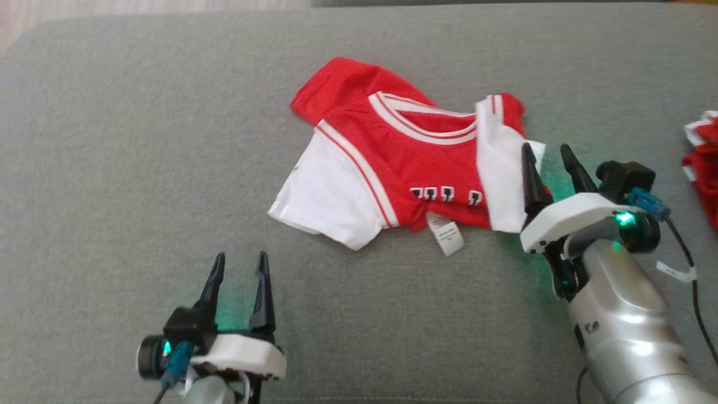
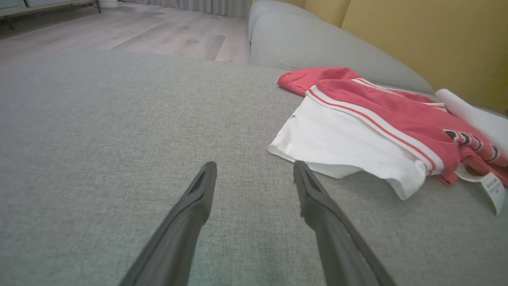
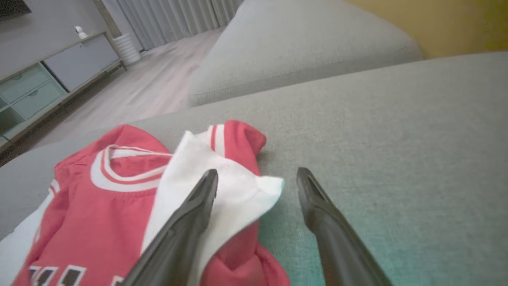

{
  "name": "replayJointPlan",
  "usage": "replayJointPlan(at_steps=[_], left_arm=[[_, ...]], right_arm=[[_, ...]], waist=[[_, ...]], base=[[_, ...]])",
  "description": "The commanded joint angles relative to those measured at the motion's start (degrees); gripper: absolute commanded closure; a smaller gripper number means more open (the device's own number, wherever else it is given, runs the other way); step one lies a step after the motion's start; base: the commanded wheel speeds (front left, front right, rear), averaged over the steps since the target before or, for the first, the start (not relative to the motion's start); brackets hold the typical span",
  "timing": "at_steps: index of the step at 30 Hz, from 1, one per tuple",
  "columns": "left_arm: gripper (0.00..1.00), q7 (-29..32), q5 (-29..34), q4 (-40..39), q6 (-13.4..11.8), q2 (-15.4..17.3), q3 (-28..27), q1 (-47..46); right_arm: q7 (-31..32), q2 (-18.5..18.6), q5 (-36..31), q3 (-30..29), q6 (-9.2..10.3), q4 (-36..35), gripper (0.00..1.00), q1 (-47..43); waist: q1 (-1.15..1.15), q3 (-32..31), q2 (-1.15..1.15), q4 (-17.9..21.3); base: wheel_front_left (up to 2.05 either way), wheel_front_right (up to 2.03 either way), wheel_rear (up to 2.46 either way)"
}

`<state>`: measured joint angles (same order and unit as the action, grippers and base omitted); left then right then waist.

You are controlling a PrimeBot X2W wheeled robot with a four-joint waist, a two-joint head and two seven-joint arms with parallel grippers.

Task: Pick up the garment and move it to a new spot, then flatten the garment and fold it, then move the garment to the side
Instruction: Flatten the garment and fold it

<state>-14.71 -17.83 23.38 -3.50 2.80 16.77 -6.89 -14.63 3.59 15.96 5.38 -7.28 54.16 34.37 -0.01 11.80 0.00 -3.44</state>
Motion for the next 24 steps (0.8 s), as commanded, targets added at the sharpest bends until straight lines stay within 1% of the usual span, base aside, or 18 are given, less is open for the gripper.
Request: replayJointPlan(at_steps=[1,4,8,15,20,21,22,23,24], left_arm=[[0.0,-0.3,-0.6,-1.3,0.0,0.1,-1.1,-2.0],[0.0,-0.3,-0.6,-0.3,0.2,0.1,0.7,-3.2],[0.0,-0.3,-1.0,-0.3,-0.2,0.1,1.2,-4.2],[0.0,-0.3,-1.2,0.1,-0.3,0.1,1.7,-4.9],[0.0,-0.3,-1.9,0.5,-0.3,0.1,2.7,-5.0],[0.0,-0.3,-2.1,0.6,-0.3,0.1,2.8,-5.0],[0.0,-0.3,-2.2,0.7,-0.3,0.1,3.0,-5.0],[0.0,-0.3,-2.4,0.8,-0.3,0.1,3.1,-5.1],[0.0,-0.3,-2.5,0.9,-0.3,0.1,3.0,-5.1]], right_arm=[[-0.4,-0.3,0.1,0.7,-0.21,-0.7,0.0,1.8],[-0.4,-0.4,0.1,0.1,-0.21,1.9,0.0,2.7],[-0.4,-0.5,0.6,0.1,-0.21,3.2,0.0,3.3],[-0.4,-0.6,2.5,2.5,-0.21,-0.2,0.0,2.9],[-0.4,-0.6,2.9,3.7,-0.21,-0.1,0.0,2.5],[-0.4,-0.6,3.0,3.8,-0.21,0.5,0.07,2.6],[-0.4,-0.6,3.1,3.8,-0.21,0.9,0.3,2.7],[-0.4,-0.5,3.0,3.9,-0.21,1.0,0.57,2.8],[-0.4,-0.3,2.7,3.8,-0.21,0.9,1.0,3.0]], waist=[[0.01,1.2,0.0,-1.2],[0.01,2.1,0.0,-2.0],[0.01,3.1,0.0,-2.1],[0.01,3.6,0.0,-1.7],[0.01,3.4,0.0,-1.7],[0.01,3.4,0.0,-1.7],[0.01,3.4,0.0,-1.8],[0.01,3.3,0.0,-1.9],[0.01,3.3,0.0,-2.0]], base=[[0.0,0.0,0.0],[0.0,0.0,0.0],[0.0,0.0,0.0],[0.0,0.0,0.0],[0.0,0.0,0.0],[0.0,0.0,0.0],[0.0,0.0,0.0],[0.0,0.0,0.0],[0.0,0.0,0.0]])
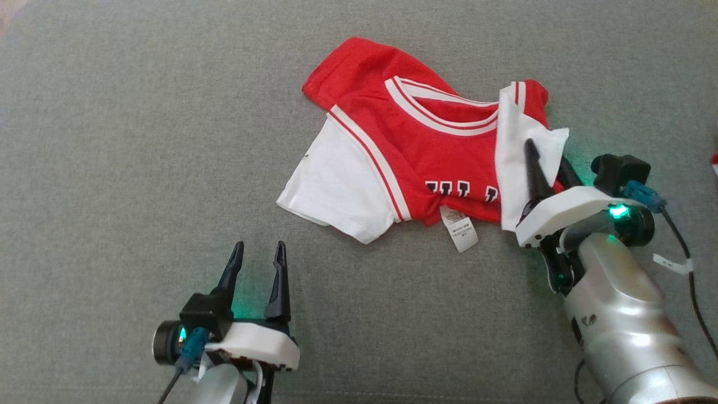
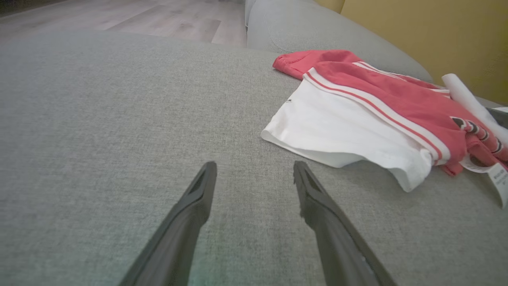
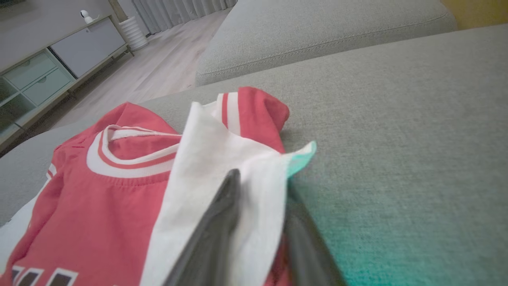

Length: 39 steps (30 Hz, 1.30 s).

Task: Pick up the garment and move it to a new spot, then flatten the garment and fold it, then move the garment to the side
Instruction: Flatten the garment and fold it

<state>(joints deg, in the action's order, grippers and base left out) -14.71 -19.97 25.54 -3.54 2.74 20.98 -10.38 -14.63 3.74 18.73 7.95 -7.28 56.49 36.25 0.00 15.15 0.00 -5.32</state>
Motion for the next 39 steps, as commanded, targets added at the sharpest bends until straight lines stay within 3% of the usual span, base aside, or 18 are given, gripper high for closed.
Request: replayJointPlan(at_steps=[1,8,16,21,26,29,35,39], left_arm=[[0.0,-0.3,-0.4,-1.3,-0.3,0.1,-1.2,-1.5],[0.0,-0.3,-0.3,-0.7,0.0,0.1,-1.8,-0.2],[0.0,-0.3,-1.3,0.0,0.7,0.1,-1.6,2.2],[0.0,-0.3,-2.4,0.7,1.3,0.1,-0.5,3.5],[0.0,-0.3,-3.7,1.5,1.9,0.1,2.3,5.0],[0.0,-0.3,-4.1,2.3,2.1,0.1,3.6,6.0],[0.0,-0.3,-4.5,3.8,2.3,0.1,5.3,7.5],[0.0,-0.3,-5.0,3.5,1.8,0.1,5.2,8.0]], right_arm=[[-0.4,-0.3,-0.4,0.9,-0.21,-1.9,1.0,1.3],[-0.4,-0.3,-2.9,-0.6,-0.21,-10.5,1.0,0.1],[-0.4,-0.4,-2.1,2.5,-0.21,-17.9,1.0,-0.7],[-0.4,-0.7,2.0,10.8,-0.21,-21.2,1.0,2.0],[-0.4,-0.8,12.6,23.5,-0.21,-26.4,1.0,8.4],[-0.4,-0.8,18.6,27.9,-0.21,-29.6,1.0,14.1],[-0.4,-0.9,24.4,24.0,-0.21,-31.1,1.0,24.7],[-0.4,-0.9,20.6,16.9,-0.21,-25.0,1.0,30.3]], waist=[[0.0,-0.1,0.0,-0.1],[0.0,-2.1,0.0,-0.1],[0.0,-6.3,0.0,0.2],[0.0,-9.4,0.0,-0.6],[0.0,-12.0,0.0,-4.4],[0.0,-13.3,0.0,-7.3],[0.0,-15.3,0.0,-12.1],[0.0,-15.2,0.0,-12.0]], base=[[0.0,0.0,0.0],[0.0,0.0,0.0],[0.0,0.0,0.0],[0.0,0.0,0.0],[0.0,0.0,0.0],[0.0,0.0,0.0],[0.0,0.0,0.0],[0.0,0.0,0.0]])
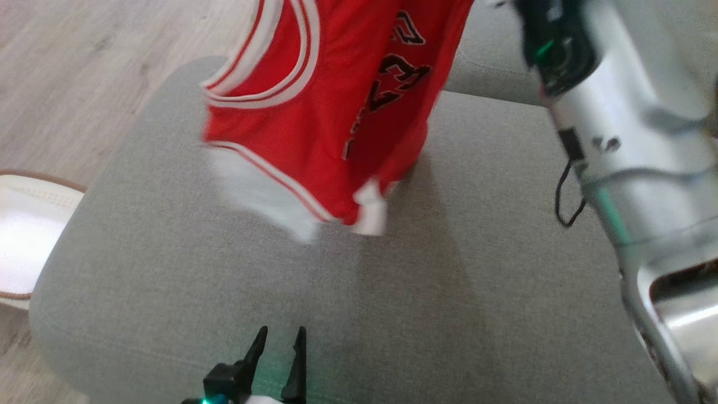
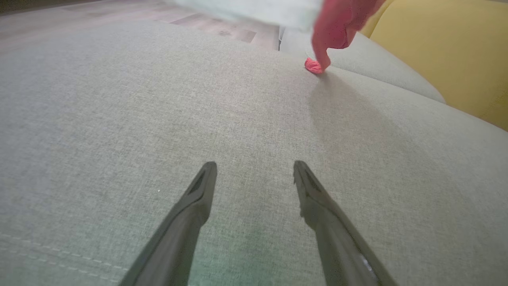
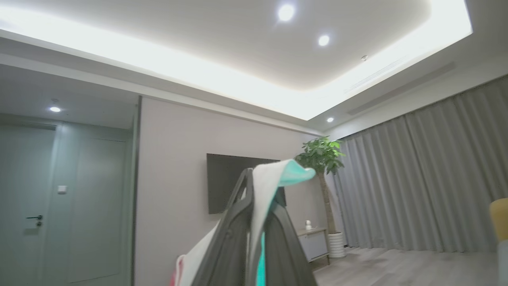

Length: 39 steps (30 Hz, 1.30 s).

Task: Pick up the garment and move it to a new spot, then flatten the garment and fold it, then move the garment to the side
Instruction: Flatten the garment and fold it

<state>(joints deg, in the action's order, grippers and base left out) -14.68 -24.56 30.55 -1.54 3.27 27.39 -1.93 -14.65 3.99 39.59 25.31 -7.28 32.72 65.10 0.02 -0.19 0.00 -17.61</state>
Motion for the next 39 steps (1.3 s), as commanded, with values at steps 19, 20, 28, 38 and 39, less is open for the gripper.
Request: replayJointPlan(at_steps=[19,20,28,38,39], left_arm=[[0.0,-0.3,-1.0,-3.5,-1.4,-0.4,-1.7,-4.5],[0.0,-0.3,-0.7,-3.4,-1.4,-0.4,-1.7,-4.6],[0.0,-0.3,-0.6,-3.7,-1.4,-0.4,-3.3,-5.9],[0.0,-0.3,2.8,-0.6,-1.4,-0.4,-4.9,-11.4],[0.0,-0.3,3.9,0.5,-1.6,-0.4,-5.0,-12.2]], right_arm=[[-0.3,8.9,-43.0,-42.5,-0.21,27.1,0.0,-25.4],[-0.3,8.0,-43.8,-43.5,-0.21,25.6,0.0,-27.3],[-0.3,0.8,-43.7,-38.1,-0.21,8.7,0.0,-40.1],[-0.3,-1.0,-37.9,-23.8,-0.21,-2.9,0.0,-49.0],[-0.3,-1.0,-37.5,-22.7,-0.21,-3.4,0.0,-49.2]], waist=[[-0.02,7.0,0.0,9.6],[-0.02,7.1,0.0,10.2],[-0.02,7.0,0.0,14.4],[-0.02,8.8,0.0,19.9],[-0.02,9.1,0.0,20.5]], base=[[0.0,0.0,0.0],[0.0,0.0,0.0],[0.0,0.0,0.0],[0.0,0.0,0.0],[0.0,0.0,0.0]])
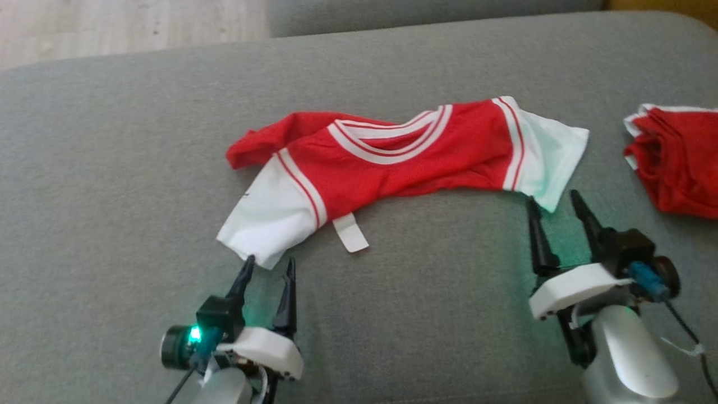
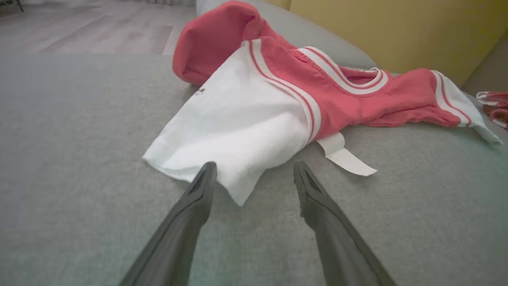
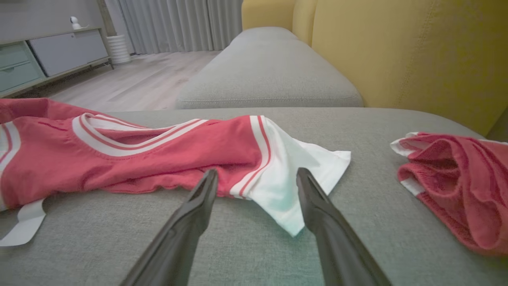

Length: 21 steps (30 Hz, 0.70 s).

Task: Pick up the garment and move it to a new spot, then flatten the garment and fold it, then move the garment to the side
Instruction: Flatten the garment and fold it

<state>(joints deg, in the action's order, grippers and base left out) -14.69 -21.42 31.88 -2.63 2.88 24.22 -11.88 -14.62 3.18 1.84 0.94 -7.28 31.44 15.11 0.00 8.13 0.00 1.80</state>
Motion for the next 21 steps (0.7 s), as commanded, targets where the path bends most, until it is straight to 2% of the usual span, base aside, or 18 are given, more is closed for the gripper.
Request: replayJointPlan(at_steps=[1,7,10,11,12,13,17,21], left_arm=[[0.0,-0.3,1.4,0.1,-0.8,0.0,-2.2,-2.9],[0.0,-0.3,3.5,5.5,-2.6,0.0,-4.5,-5.3],[0.0,-0.3,3.9,6.1,-2.7,0.0,-5.0,-5.6],[0.16,-0.3,3.8,6.1,-2.7,0.0,-5.2,-5.5],[0.62,-0.3,3.8,6.0,-2.7,0.0,-5.3,-5.4],[1.0,-0.3,3.7,5.6,-2.8,0.0,-5.4,-5.4],[1.0,-0.3,4.4,1.4,-2.6,0.0,-6.4,-5.6],[1.0,-0.3,5.9,-5.4,-0.5,0.0,-7.7,-8.4]], right_arm=[[-0.4,-0.2,0.8,2.6,-0.21,-2.4,0.0,0.6],[-0.4,-0.3,4.9,7.0,-0.21,-3.2,0.0,0.2],[-0.4,-0.3,6.0,7.6,-0.21,-3.0,0.0,-0.1],[-0.4,-0.3,6.2,7.8,-0.21,-3.0,0.0,-0.2],[-0.4,-0.3,6.4,7.9,-0.21,-3.0,0.0,-0.2],[-0.4,-0.3,6.6,8.1,-0.21,-3.0,0.0,-0.3],[-0.4,-0.3,8.1,8.7,-0.21,-3.2,0.0,-0.5],[-0.4,-0.3,10.4,9.2,-0.21,-3.2,0.0,-0.3]], waist=[[0.0,1.1,0.0,1.7],[0.0,2.3,0.0,4.3],[0.0,2.3,0.0,4.7],[0.0,2.3,0.0,4.7],[0.0,2.4,0.0,4.8],[0.0,2.4,0.0,4.8],[0.0,2.6,0.0,4.6],[0.0,2.8,0.0,4.5]], base=[[0.0,0.0,0.0],[0.0,0.0,0.0],[0.0,0.0,0.0],[0.0,0.0,0.0],[0.0,0.0,0.0],[0.0,0.0,0.0],[0.0,0.0,0.0],[0.0,0.0,0.0]])
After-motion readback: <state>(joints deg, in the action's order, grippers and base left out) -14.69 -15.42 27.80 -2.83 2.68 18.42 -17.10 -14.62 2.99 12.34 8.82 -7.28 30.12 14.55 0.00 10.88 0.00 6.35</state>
